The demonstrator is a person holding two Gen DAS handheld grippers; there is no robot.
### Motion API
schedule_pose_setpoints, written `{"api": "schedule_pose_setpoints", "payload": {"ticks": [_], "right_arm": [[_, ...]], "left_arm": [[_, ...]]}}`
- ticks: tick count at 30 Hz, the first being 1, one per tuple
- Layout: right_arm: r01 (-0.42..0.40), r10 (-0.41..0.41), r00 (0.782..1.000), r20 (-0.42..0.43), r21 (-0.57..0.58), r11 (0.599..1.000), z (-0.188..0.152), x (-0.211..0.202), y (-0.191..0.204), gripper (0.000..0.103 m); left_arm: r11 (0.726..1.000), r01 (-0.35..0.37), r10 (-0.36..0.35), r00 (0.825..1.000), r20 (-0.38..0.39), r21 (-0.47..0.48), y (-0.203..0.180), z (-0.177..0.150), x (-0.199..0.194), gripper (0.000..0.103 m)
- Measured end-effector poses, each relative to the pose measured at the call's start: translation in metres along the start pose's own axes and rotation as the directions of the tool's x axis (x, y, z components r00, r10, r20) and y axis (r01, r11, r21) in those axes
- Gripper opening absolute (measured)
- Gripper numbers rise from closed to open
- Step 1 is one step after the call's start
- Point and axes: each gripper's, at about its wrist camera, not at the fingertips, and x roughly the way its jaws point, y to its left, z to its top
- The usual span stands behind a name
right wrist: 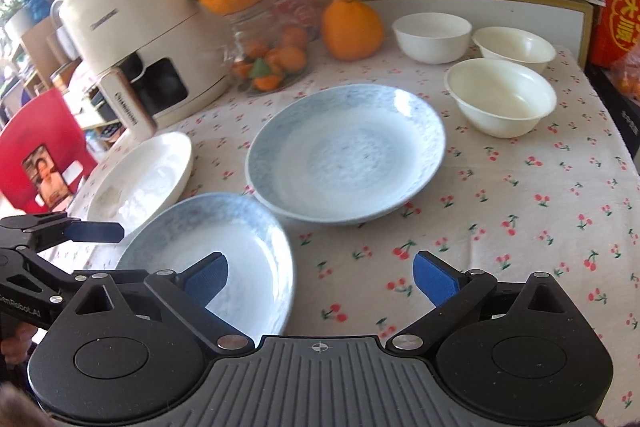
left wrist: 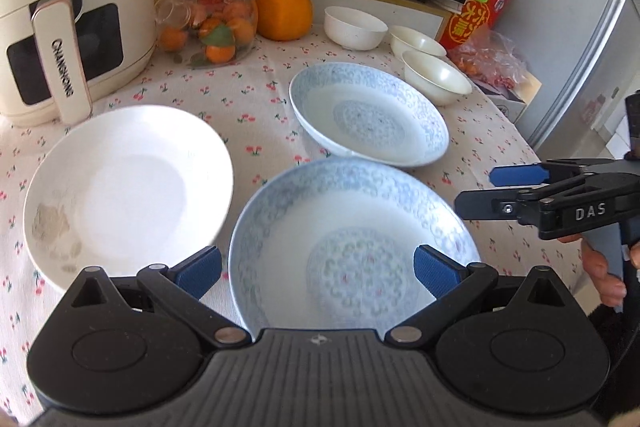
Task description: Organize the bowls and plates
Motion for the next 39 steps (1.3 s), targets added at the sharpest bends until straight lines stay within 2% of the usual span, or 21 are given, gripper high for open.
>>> {"api": "schedule_pose_setpoints", "payload": {"ticks": [4,6,10,16,21,27,28,30,33,35,38,39], "right_arm": [[-0.023,0.023,0.999,-0.022,-0.020,1.000,-0.007,0.005,0.010,0.100],[-0.029,0.028,0.999,-0.035,-0.035,0.999,-0.010,0.008,0.016,0.100],[-0.035,0.032,0.998,-0.048,-0.069,0.997,-0.014,0.012,0.026,0.100],[-0.052,0.046,0.997,-0.064,-0.100,0.994,-0.019,0.018,0.035,0.100],[-0.056,0.049,0.996,-0.077,-0.091,0.994,-0.022,0.021,0.035,0.100],[-0.068,0.061,0.993,-0.098,-0.078,0.995,-0.023,0.023,0.035,0.098],[-0.068,0.060,0.993,-0.099,-0.081,0.994,-0.024,0.023,0.035,0.097],[-0.074,0.064,0.992,-0.108,-0.091,0.993,-0.024,0.024,0.037,0.094],[-0.089,0.077,0.990,-0.115,-0.105,0.990,-0.027,0.024,0.041,0.088],[-0.103,0.090,0.989,-0.113,-0.117,0.988,-0.028,0.023,0.045,0.079],[-0.047,0.034,0.995,-0.093,-0.137,0.989,-0.029,0.022,0.047,0.068],[-0.030,0.019,0.996,-0.084,-0.135,0.990,-0.029,0.022,0.046,0.059]], "left_arm": [[1.000,0.026,-0.026,1.000,0.006,-0.010,0.002,-0.010,-0.005,0.100],[0.999,0.040,-0.040,0.999,0.000,-0.015,0.002,-0.013,-0.005,0.096],[1.000,0.028,-0.028,1.000,0.002,-0.009,0.001,-0.015,-0.005,0.090],[0.999,0.014,-0.014,1.000,-0.013,-0.050,0.008,-0.017,-0.004,0.076],[0.997,0.013,-0.017,0.999,-0.049,-0.079,0.013,-0.020,-0.001,0.061],[0.994,-0.010,-0.002,0.994,-0.110,-0.109,0.017,-0.025,0.005,0.049],[0.994,-0.010,-0.002,0.994,-0.108,-0.107,0.017,-0.024,0.004,0.048],[0.995,-0.006,-0.005,0.994,-0.109,-0.102,0.016,-0.024,0.003,0.037],[0.995,-0.017,0.006,0.994,-0.110,-0.097,0.014,-0.024,0.003,0.035],[0.996,-0.031,0.022,0.994,-0.108,-0.085,0.013,-0.024,0.002,0.030],[0.995,-0.041,0.031,0.994,-0.108,-0.093,0.014,-0.025,0.001,0.025],[0.994,-0.041,0.030,0.994,-0.107,-0.099,0.015,-0.025,0.000,0.025]]}}
